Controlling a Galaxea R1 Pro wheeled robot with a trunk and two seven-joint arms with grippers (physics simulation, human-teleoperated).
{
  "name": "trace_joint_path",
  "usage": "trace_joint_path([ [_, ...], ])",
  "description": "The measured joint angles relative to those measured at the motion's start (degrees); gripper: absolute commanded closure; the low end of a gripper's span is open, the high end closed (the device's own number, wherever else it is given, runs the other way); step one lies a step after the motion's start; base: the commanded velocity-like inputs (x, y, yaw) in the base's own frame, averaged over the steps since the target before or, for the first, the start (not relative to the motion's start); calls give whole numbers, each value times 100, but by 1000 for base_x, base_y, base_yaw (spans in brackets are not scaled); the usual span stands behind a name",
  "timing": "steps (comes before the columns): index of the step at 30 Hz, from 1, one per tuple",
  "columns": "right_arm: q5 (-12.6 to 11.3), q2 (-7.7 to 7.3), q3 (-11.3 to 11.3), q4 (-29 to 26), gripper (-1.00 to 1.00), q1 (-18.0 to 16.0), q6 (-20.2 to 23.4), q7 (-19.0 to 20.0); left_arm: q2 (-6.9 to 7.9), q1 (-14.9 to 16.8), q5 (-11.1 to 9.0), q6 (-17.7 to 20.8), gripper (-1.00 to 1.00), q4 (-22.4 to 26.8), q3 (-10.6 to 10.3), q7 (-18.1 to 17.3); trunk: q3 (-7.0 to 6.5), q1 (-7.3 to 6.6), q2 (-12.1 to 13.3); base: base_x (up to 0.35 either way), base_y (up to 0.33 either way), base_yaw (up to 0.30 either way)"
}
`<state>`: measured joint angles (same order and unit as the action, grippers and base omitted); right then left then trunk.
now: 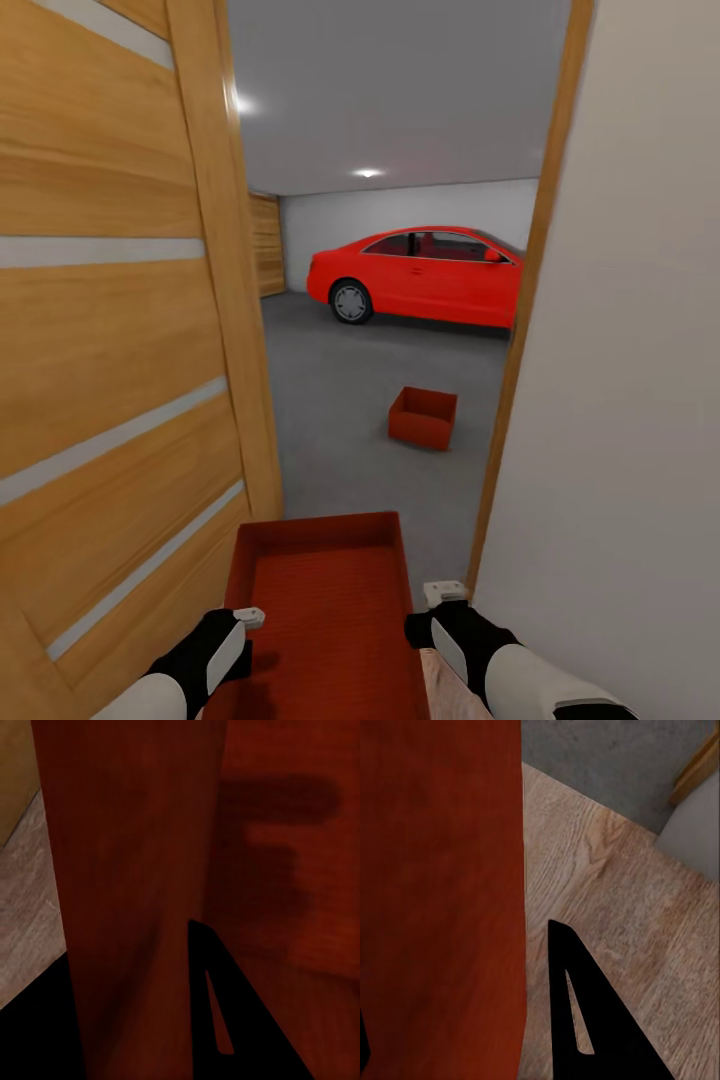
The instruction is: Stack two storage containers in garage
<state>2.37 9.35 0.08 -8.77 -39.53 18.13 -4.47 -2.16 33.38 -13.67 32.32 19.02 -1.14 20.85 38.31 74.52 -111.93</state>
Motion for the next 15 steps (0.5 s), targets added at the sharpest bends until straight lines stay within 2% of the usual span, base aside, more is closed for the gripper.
trace_joint_path([
  [6,-2,-2,0,-1,100,1,1,4,-3,1,7,-1,100,0,2,0,-6,0,0,257,213,-58],
  [15,-11,-5,2,0,100,1,2,6,-7,2,29,0,100,2,10,-3,-60,3,0,31,21,-207],
])
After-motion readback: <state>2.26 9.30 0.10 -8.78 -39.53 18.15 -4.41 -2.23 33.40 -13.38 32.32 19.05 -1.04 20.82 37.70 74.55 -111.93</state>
